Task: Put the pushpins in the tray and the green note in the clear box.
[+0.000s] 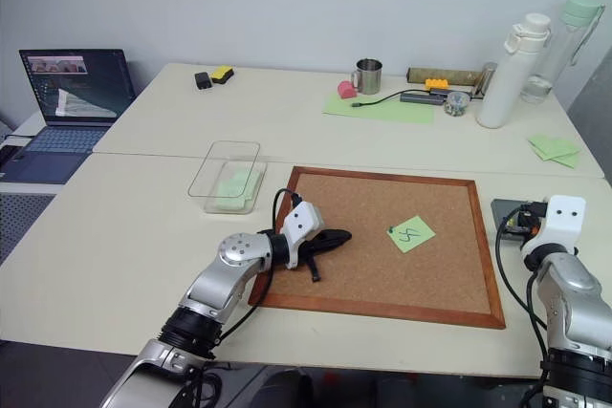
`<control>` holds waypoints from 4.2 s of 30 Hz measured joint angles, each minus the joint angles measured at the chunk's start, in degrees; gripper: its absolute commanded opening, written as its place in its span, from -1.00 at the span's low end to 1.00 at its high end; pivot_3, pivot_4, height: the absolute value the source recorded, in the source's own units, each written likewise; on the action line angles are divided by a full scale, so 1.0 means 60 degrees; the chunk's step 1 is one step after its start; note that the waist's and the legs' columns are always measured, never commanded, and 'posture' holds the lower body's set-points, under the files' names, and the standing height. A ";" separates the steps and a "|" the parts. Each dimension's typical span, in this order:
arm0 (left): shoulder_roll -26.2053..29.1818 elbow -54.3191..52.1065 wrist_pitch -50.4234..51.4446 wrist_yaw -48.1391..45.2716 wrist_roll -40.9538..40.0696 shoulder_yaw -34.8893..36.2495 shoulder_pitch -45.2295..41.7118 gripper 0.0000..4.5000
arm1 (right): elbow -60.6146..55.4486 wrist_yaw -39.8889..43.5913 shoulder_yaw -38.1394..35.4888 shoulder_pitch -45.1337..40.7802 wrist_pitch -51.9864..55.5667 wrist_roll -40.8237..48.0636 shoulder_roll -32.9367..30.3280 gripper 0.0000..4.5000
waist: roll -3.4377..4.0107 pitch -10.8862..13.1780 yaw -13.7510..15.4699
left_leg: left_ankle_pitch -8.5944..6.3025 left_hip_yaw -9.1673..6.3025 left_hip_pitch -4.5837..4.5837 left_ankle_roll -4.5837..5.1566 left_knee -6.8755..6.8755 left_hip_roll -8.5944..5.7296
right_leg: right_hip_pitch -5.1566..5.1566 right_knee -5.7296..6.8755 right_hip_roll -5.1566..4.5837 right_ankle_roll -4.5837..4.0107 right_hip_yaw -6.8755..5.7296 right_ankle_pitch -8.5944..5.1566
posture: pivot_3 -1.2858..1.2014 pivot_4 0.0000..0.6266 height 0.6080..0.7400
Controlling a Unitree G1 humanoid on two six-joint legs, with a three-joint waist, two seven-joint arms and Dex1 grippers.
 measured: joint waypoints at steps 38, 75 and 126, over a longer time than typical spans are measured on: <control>0.0075 -0.0324 0.0244 0.0081 -0.0006 0.0024 0.0143 -1.00 | -0.3793 0.2511 0.3799 0.1370 -0.0480 0.0248 0.0823 -0.08 | -0.0010 0.0003 -0.0013 | 0.0000 -0.0007 0.0000 -0.0002 -0.0019 0.0010 | -0.0006 -0.0006 -0.0001 0.0000 -0.0007 0.0000 | 0.03 -0.52 1.00; 0.0100 -0.0534 0.0385 0.0232 -0.0008 0.0021 0.0249 -1.00 | -0.2605 0.2304 0.4861 0.0333 -0.0065 -0.1191 0.1622 -0.16 | -0.0012 0.0004 -0.0021 | 0.0000 -0.0010 0.0003 -0.0002 -0.0020 0.0014 | -0.0009 -0.0003 -0.0002 0.0000 -0.0011 0.0000 | 0.03 -0.52 1.00; 0.0096 -0.0526 0.0386 0.0206 -0.0010 0.0016 0.0238 -1.00 | -0.2518 0.2345 0.4362 0.0995 -0.1228 -0.1199 0.1920 -0.71 | -0.0012 0.0004 -0.0021 | 0.0001 -0.0009 0.0003 -0.0002 -0.0020 0.0013 | -0.0009 0.0001 -0.0002 -0.0001 -0.0011 0.0000 | 0.03 -0.52 1.00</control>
